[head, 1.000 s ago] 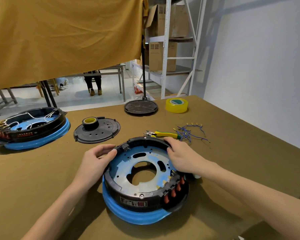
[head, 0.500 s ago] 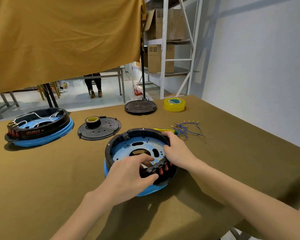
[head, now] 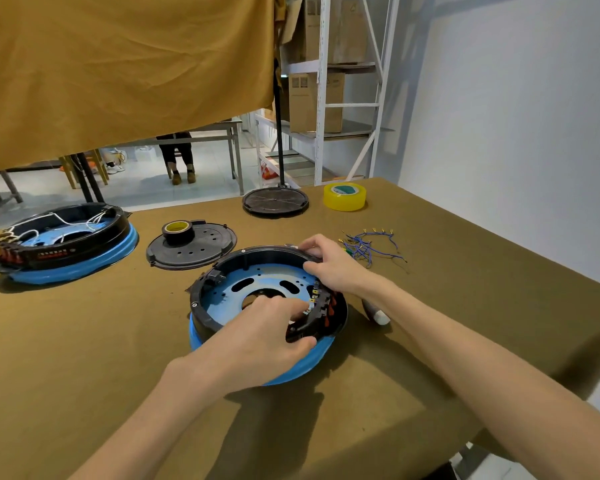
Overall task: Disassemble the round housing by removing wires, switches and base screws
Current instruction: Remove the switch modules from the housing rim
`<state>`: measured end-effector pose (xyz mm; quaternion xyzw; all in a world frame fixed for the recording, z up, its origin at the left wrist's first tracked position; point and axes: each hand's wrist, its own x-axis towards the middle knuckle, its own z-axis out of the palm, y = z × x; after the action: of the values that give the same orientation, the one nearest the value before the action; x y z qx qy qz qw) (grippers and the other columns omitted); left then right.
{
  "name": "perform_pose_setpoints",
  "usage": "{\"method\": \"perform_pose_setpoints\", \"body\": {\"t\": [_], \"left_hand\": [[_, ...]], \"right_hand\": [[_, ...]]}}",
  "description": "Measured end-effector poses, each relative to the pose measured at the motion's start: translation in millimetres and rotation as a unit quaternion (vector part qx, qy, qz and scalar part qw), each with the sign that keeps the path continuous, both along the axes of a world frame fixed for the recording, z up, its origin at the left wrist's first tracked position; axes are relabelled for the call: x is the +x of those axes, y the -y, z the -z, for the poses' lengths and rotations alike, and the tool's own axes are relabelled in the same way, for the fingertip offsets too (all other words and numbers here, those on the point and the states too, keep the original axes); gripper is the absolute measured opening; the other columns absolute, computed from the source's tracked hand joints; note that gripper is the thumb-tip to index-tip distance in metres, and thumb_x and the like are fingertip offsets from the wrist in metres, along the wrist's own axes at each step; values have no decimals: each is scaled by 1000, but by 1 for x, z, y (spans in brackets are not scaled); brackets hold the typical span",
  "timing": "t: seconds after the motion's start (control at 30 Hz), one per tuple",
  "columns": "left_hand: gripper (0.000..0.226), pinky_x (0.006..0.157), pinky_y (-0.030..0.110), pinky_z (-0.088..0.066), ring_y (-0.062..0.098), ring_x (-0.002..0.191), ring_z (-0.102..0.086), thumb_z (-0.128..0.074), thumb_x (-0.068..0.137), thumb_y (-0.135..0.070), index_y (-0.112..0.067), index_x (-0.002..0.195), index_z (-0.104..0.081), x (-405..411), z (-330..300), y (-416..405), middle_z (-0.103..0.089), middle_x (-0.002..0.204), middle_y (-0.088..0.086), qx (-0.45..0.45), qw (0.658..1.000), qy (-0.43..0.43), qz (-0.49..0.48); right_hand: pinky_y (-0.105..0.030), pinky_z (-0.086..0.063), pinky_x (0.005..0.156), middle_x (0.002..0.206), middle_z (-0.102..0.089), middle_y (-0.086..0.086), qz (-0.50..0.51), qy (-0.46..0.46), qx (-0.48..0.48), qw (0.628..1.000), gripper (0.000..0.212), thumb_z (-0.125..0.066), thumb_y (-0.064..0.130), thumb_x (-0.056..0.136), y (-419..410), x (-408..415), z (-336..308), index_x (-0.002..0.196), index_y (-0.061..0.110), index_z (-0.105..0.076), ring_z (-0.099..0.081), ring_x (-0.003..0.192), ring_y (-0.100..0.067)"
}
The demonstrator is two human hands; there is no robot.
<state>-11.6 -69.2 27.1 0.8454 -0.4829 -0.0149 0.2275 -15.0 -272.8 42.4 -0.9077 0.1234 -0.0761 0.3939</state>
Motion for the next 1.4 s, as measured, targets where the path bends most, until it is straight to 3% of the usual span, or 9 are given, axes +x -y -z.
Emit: {"method": "perform_pose_setpoints", "body": {"t": [0.17, 0.3, 0.5, 0.6, 0.67, 0.87, 1.1, 1.17, 1.4], "left_hand": [[47, 89, 27, -57, -9, 100, -63, -56, 92, -64, -37, 130, -65, 14, -1, -3, -70, 109, -25, -22, 1000, -19, -8], [38, 66, 32, -55, 2, 78, -63, -48, 98, -61, -39, 120, -69, 7, 7, 3, -71, 91, -19, -11, 1000, -10, 1], [38, 57, 29, -39, 8, 52, -46, -43, 107, -41, -14, 86, -60, 15, -1, 18, -51, 60, -16, -46, 995, -82, -31], [12, 79, 28, -54, 0, 88, -62, -64, 98, -31, -27, 108, -69, 34, -13, 19, -67, 96, -20, -39, 999, -5, -21], [26, 91, 32, -51, 4, 107, -55, -75, 89, -30, -31, 113, -65, 43, -14, 25, -60, 113, -19, -25, 999, 39, -6], [60, 101, 21, -41, 5, 127, -50, -78, 86, -40, -39, 139, -51, 64, -11, 44, -53, 142, -19, 3, 994, 99, 54], [48, 90, 32, -48, 13, 112, -53, -71, 88, -55, -41, 131, -57, 89, -26, 44, -56, 124, -14, 74, 988, 128, 49], [45, 84, 32, -45, 13, 108, -48, -69, 86, -61, -41, 125, -57, 91, -25, 44, -51, 118, -13, 86, 986, 141, 38], [44, 78, 25, -42, 5, 98, -41, -69, 80, -68, -39, 108, -53, 93, -8, 37, -44, 106, -23, 47, 993, 102, 28]], "right_hand": [[-44, -55, 85, 104, -65, -1, 75, 0, -77, 994, 33, -63, 35, 91, -8, -32, 8, 117, 15, -56, -64, 97, -23], [-49, -56, 86, 100, -72, -5, 39, 13, -85, 996, 20, -56, 26, 97, -8, -39, 7, 109, 14, -67, -66, 94, -26], [-40, -47, 106, 137, -62, -8, -10, 31, -14, 999, 41, -53, 21, 104, -10, -21, -3, 143, 11, -53, -58, 125, -23], [-32, -48, 82, 115, -63, 3, 50, 77, -35, 995, 38, -60, 44, 95, -17, -39, 11, 124, 21, -61, -60, 102, -13], [-27, -42, 67, 101, -59, 7, 18, 52, -49, 997, 30, -63, 51, 87, -20, -54, 16, 107, 28, -62, -57, 87, -8], [-28, -52, 95, 115, -72, 6, -11, 38, 60, 997, 42, -76, 17, 84, 0, -53, 4, 125, 19, -68, -66, 108, -8], [-17, -49, 91, 143, -60, 0, -75, -47, 236, 968, 60, -67, -1, 92, 27, -25, 6, 145, 16, -45, -60, 121, -3], [-25, -47, 102, 146, -58, -2, -110, -66, 241, 962, 56, -61, -5, 94, 32, -21, 6, 144, 13, -46, -56, 131, -10], [-23, -52, 100, 134, -65, -1, -141, -61, 181, 971, 43, -63, 0, 96, 28, -30, -1, 136, 15, -56, -62, 122, -7]]}}
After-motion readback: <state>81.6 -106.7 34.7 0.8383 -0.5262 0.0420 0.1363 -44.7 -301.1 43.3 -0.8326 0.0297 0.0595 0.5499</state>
